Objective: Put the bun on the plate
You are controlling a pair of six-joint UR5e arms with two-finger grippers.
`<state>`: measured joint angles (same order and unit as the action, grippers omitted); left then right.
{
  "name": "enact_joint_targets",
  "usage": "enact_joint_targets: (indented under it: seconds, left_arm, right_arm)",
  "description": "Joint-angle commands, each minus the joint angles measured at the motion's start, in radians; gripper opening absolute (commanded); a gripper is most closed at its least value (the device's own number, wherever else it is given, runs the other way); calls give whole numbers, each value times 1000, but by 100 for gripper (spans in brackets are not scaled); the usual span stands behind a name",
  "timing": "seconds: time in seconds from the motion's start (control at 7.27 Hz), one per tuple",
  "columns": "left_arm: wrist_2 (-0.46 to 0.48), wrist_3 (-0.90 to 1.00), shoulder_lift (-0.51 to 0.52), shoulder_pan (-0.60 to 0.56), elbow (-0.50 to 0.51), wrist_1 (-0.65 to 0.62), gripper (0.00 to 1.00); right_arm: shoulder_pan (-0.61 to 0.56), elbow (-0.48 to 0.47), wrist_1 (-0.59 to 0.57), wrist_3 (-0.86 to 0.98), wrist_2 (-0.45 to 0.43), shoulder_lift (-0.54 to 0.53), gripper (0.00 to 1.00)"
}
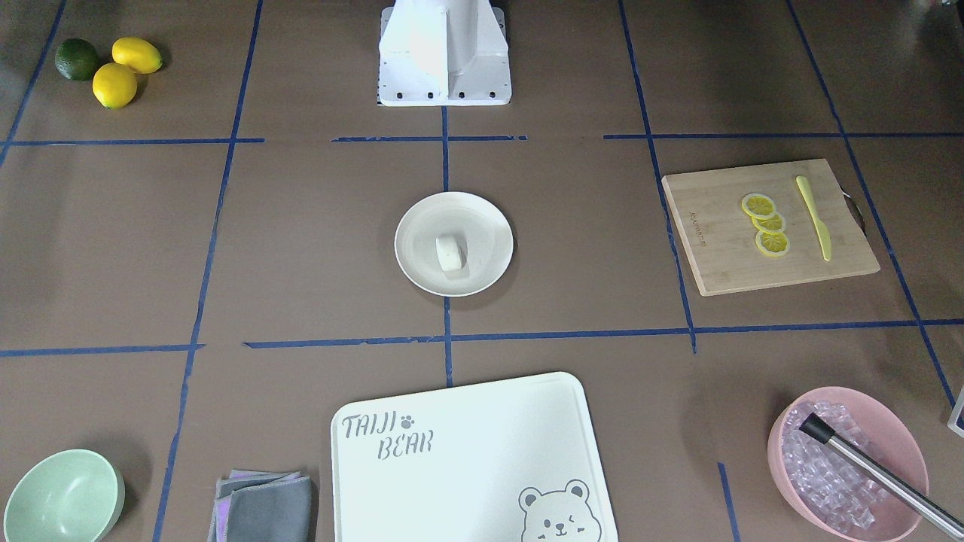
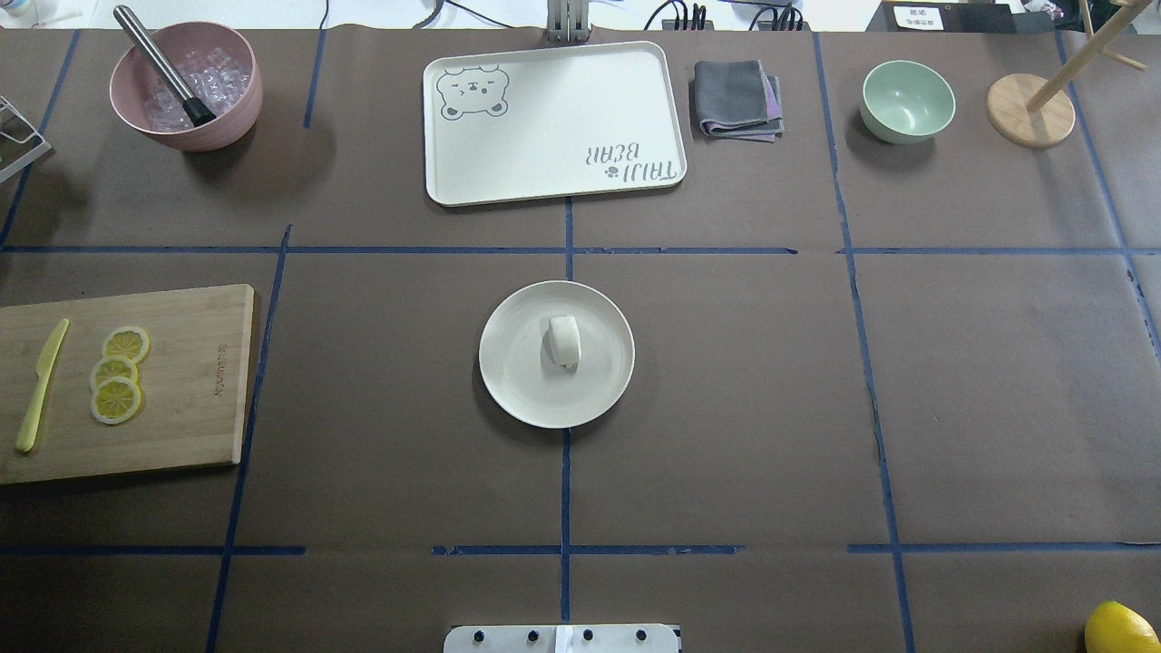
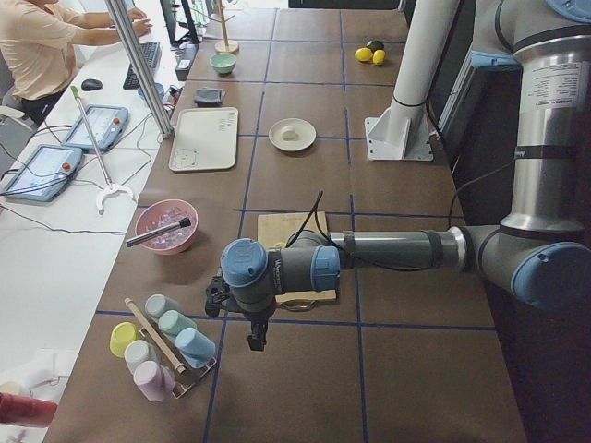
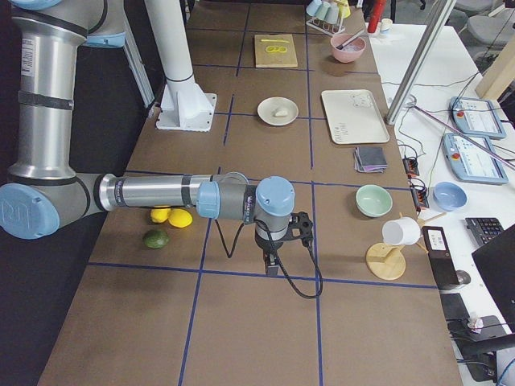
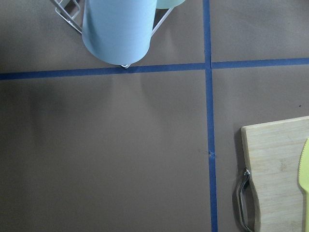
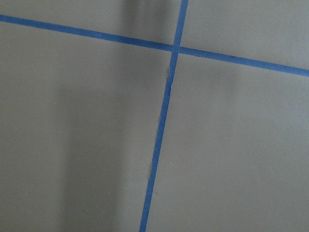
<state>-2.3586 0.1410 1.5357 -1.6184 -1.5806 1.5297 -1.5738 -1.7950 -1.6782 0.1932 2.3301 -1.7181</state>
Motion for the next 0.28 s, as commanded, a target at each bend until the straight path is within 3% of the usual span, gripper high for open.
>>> enact_joint_targets:
  seconds: [0.0, 0.14]
  left_arm:
    - [1, 2, -2, 0, -4, 0, 100]
    - [-1, 2, -3, 0, -6, 0, 100]
  right_arm:
    - [0, -1, 0, 0, 0, 3, 100]
    - [0, -1, 0, 0, 0, 3, 100]
